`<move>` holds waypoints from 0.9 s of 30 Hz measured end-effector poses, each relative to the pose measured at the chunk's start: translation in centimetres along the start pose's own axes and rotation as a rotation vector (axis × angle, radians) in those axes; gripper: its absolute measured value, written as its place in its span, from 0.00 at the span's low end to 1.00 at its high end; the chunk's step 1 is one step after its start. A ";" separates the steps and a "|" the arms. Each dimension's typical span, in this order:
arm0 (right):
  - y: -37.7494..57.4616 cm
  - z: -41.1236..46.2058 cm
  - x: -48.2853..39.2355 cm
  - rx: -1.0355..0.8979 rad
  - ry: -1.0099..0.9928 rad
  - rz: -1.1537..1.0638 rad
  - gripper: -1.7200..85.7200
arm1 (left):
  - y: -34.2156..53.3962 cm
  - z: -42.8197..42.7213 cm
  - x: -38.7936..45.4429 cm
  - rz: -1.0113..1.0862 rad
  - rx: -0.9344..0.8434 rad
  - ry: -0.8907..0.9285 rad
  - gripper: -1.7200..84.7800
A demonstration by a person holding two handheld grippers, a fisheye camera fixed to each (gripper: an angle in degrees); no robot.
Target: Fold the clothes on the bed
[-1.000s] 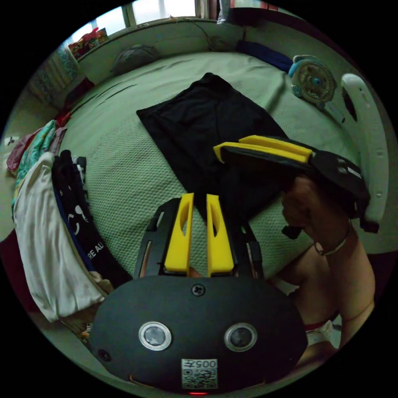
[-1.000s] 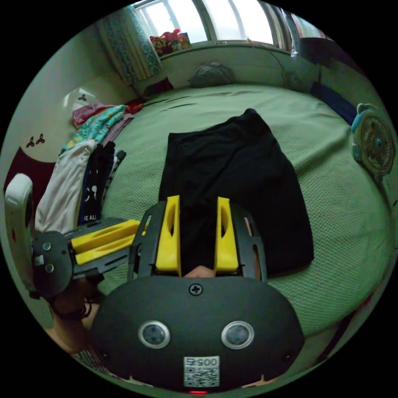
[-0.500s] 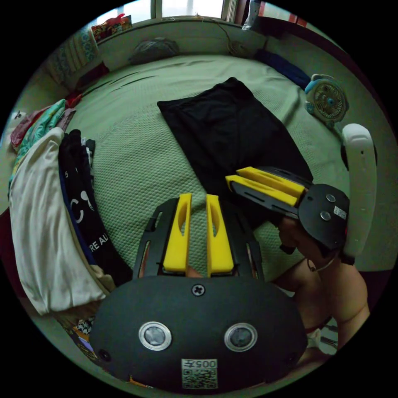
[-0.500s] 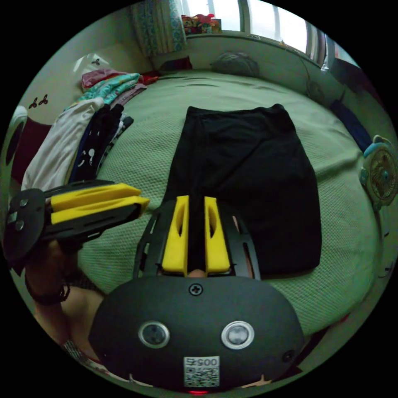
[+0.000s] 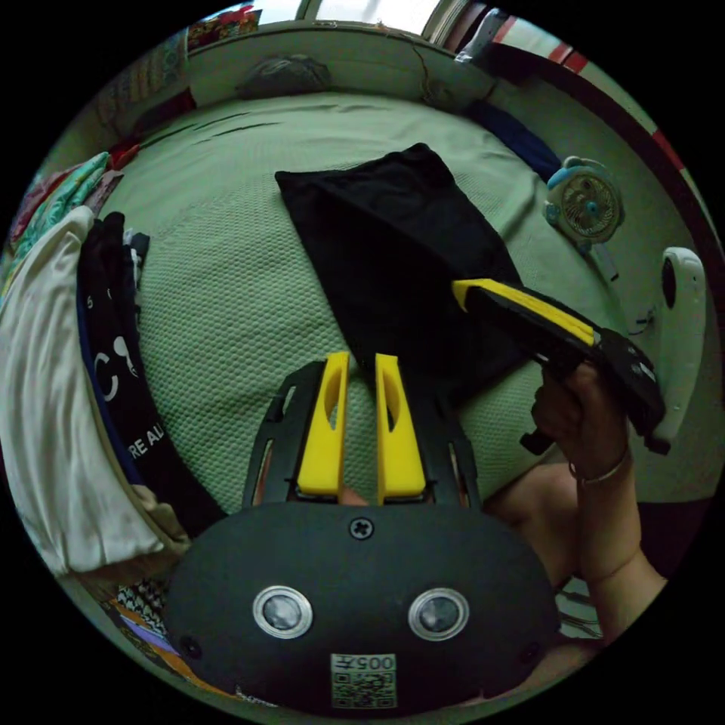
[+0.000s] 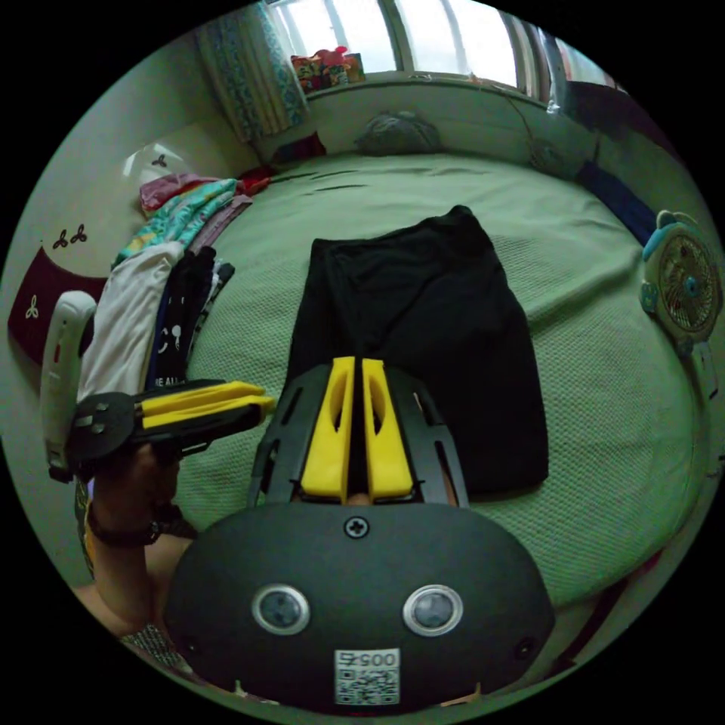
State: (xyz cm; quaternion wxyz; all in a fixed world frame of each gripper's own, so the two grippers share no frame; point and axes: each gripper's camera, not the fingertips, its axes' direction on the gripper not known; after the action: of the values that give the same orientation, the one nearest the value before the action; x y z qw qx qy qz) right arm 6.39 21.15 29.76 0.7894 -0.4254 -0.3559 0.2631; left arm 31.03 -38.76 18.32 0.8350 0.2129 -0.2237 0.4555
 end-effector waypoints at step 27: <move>-1.1 -2.2 9.3 0.102 -0.093 0.169 0.01 | -1.8 5.4 -2.7 -0.032 -0.054 0.047 0.10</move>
State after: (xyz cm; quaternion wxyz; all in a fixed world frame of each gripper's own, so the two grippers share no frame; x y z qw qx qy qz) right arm 13.95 26.21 33.04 0.7679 -0.4003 -0.3409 0.3658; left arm 30.24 -44.49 20.88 0.8526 0.1828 -0.2127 0.4408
